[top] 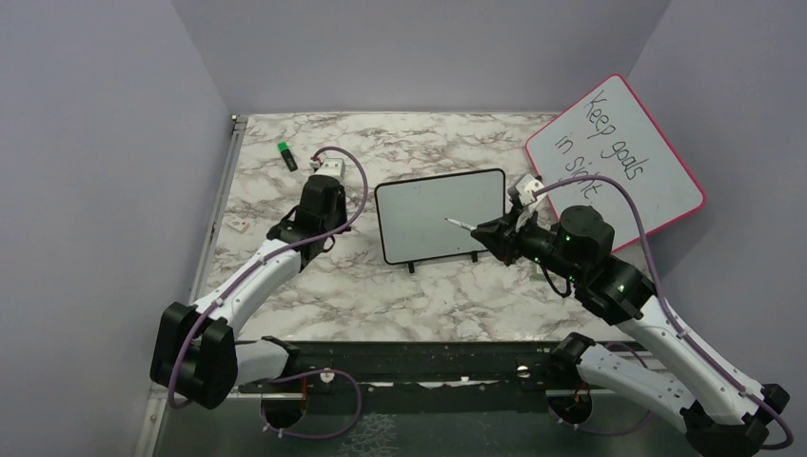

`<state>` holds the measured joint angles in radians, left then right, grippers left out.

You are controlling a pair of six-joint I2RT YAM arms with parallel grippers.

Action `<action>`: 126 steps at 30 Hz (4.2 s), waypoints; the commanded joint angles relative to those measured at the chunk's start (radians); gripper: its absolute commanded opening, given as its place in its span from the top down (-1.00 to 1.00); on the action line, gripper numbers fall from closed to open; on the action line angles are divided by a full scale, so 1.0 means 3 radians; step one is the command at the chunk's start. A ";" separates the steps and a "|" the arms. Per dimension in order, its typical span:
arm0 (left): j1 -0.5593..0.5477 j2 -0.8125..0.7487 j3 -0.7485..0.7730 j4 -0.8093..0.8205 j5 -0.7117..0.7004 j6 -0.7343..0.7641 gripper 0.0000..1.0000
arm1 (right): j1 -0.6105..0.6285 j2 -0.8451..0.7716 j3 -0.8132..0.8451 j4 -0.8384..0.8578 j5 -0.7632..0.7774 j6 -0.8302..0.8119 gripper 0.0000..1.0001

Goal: Write a sentence on the whiteboard
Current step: Place the pen cap at the center of the board, then write a sentence on the whiteboard.

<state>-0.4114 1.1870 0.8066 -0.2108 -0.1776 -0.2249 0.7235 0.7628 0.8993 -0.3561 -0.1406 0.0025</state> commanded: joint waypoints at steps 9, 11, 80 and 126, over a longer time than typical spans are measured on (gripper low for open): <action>0.0094 0.0720 -0.0213 0.0733 -0.0688 -0.0723 0.81 | 0.0004 -0.0168 -0.0102 0.0198 0.0025 0.0124 0.99; 0.0115 0.0820 -0.0255 0.0891 -0.0678 -0.0749 0.77 | 0.0002 -0.0163 -0.0103 0.0203 0.0008 0.0127 0.98; 0.0232 0.0222 0.0006 0.1863 0.2003 0.0356 -0.81 | 0.0006 0.0128 0.0069 0.0145 0.0179 0.0063 0.99; 0.0666 0.1028 0.0069 0.2241 0.4161 0.0262 1.00 | 0.0007 0.0342 -0.0145 0.0516 -0.0051 -0.0084 0.99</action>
<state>-0.2134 1.5352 0.8936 0.4507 1.0870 -0.1608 0.7235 0.8616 0.8780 -0.2848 -0.1333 0.0147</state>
